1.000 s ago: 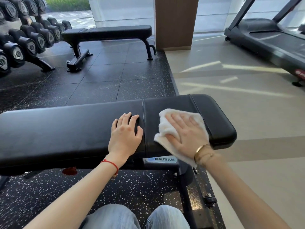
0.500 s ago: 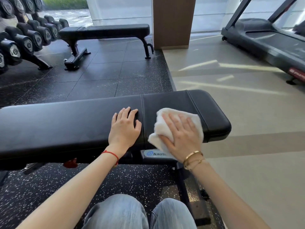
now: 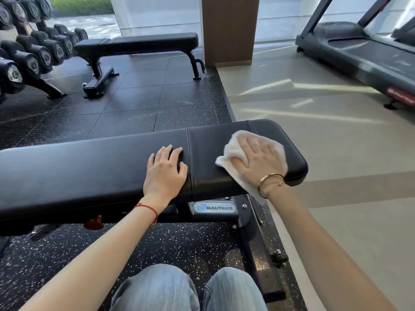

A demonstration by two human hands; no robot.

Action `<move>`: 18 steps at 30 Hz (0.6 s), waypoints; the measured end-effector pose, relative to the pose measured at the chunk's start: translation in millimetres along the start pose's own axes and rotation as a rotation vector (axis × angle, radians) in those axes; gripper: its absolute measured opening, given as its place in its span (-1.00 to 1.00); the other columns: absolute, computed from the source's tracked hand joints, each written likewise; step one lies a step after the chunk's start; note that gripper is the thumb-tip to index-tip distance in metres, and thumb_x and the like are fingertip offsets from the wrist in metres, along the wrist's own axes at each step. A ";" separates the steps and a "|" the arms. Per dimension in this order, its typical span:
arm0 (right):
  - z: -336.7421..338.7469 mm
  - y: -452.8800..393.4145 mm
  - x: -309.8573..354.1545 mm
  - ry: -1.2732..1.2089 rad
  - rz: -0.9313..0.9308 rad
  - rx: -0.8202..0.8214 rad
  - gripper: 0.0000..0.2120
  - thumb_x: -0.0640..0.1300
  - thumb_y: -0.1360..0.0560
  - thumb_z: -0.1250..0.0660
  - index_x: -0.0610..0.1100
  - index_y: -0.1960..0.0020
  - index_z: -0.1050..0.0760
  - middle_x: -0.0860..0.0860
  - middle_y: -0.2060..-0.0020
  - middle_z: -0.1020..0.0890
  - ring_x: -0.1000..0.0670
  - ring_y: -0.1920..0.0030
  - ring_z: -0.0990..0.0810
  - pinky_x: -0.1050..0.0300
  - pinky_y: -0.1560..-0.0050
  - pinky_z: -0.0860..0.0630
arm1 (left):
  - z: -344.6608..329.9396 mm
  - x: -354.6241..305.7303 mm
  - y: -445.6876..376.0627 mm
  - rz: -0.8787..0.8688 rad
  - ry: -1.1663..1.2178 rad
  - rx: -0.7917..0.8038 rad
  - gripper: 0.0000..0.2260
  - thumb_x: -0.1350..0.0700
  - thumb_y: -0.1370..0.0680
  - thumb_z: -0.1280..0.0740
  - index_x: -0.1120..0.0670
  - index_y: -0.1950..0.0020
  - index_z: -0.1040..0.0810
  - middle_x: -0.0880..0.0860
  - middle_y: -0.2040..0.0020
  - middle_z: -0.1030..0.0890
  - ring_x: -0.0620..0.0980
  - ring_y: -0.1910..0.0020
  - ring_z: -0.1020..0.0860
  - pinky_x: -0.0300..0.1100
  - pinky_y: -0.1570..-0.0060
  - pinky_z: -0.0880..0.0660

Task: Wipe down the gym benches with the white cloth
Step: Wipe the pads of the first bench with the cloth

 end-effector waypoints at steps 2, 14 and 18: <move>-1.6 9.3 28.4 0.011 0.129 -0.002 -0.19 0.33 -0.39 0.29 0.07 -0.59 0.03 -0.04 -0.54 -0.20 -0.19 -0.47 -0.21 -0.08 -0.50 0.01 | -0.1 0.0 -0.3 0.005 0.007 0.001 -0.60 0.04 -0.61 -0.18 0.05 -0.45 -0.40 0.14 -0.47 -0.39 0.11 -0.49 -0.28 0.09 -0.50 -0.14; 4.8 -15.3 -33.1 -0.057 -0.048 0.028 -0.33 0.33 -0.55 0.06 0.09 -0.58 0.02 -0.03 -0.56 -0.14 -0.13 -0.53 -0.09 -0.04 -0.52 0.07 | 6.9 2.2 -1.1 0.011 0.021 -0.002 -0.52 -0.07 -0.54 -0.06 0.01 -0.42 -0.43 0.08 -0.42 -0.44 0.05 -0.45 -0.33 0.05 -0.48 -0.19; 3.1 -26.1 -4.0 -0.054 0.054 0.082 -0.35 0.32 -0.57 0.06 0.13 -0.59 0.09 -0.01 -0.58 -0.08 -0.16 -0.54 -0.06 -0.08 -0.53 0.12 | 6.5 -0.4 -0.8 0.010 0.022 -0.001 -0.51 -0.07 -0.54 -0.06 0.02 -0.42 -0.44 0.09 -0.42 -0.44 0.07 -0.45 -0.33 0.06 -0.48 -0.19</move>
Point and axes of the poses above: each hand's wrist, its own y-axis away from the middle knuckle, its own z-axis out of the back of the hand, x = y × z, the point moved 8 cm from there along -y, towards the middle knuckle
